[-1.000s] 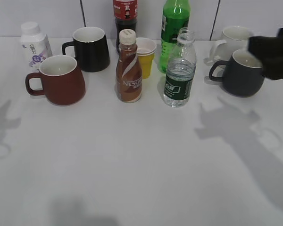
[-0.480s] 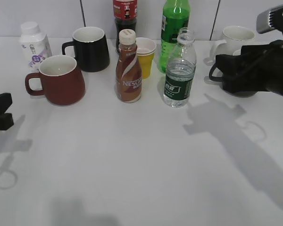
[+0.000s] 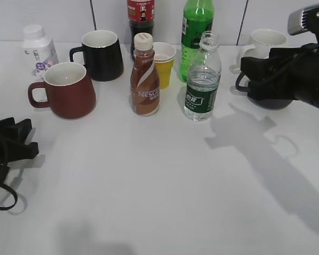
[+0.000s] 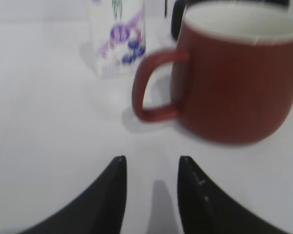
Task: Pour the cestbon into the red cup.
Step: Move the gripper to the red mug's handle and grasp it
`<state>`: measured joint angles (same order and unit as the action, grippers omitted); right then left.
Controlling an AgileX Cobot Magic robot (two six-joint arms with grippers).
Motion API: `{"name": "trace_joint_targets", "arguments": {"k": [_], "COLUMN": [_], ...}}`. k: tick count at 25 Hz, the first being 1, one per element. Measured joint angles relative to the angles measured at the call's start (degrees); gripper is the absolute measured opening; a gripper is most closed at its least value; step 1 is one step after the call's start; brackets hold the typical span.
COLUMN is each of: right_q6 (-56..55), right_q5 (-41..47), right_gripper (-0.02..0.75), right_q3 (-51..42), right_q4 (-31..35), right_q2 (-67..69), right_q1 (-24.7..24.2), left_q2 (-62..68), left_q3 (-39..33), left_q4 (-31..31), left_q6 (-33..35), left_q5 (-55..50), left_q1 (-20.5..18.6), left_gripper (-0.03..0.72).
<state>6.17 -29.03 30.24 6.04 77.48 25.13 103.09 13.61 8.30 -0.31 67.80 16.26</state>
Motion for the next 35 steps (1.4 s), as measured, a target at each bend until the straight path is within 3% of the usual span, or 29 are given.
{"name": "trace_joint_targets", "arguments": {"k": [12,17,22,35], "right_q6": [-0.1,-0.2,-0.2,-0.2], "right_q5": [0.0,0.1,0.1,0.2], "right_gripper": [0.43,0.43,0.43,0.43], "right_q3": [0.0,0.0,0.0,0.0], "right_q4": [0.0,0.0,0.0,0.0], "right_q2": [0.8,1.1,1.1,1.1], "right_q1": [0.0,0.0,0.0,0.0], "left_q2": [2.2,2.2,2.2,2.2], "left_q3": [6.9,10.4,13.6,13.9], "left_q4": [1.1,-2.1,-4.7,-7.0], "left_q6": [0.0,0.0,0.0,0.0], "left_q5": [1.2,0.6,-3.1,-7.2], "left_q1": [-0.6,-3.9,-4.6,-5.0], "left_gripper": [0.276,0.276,0.276,0.277]}}
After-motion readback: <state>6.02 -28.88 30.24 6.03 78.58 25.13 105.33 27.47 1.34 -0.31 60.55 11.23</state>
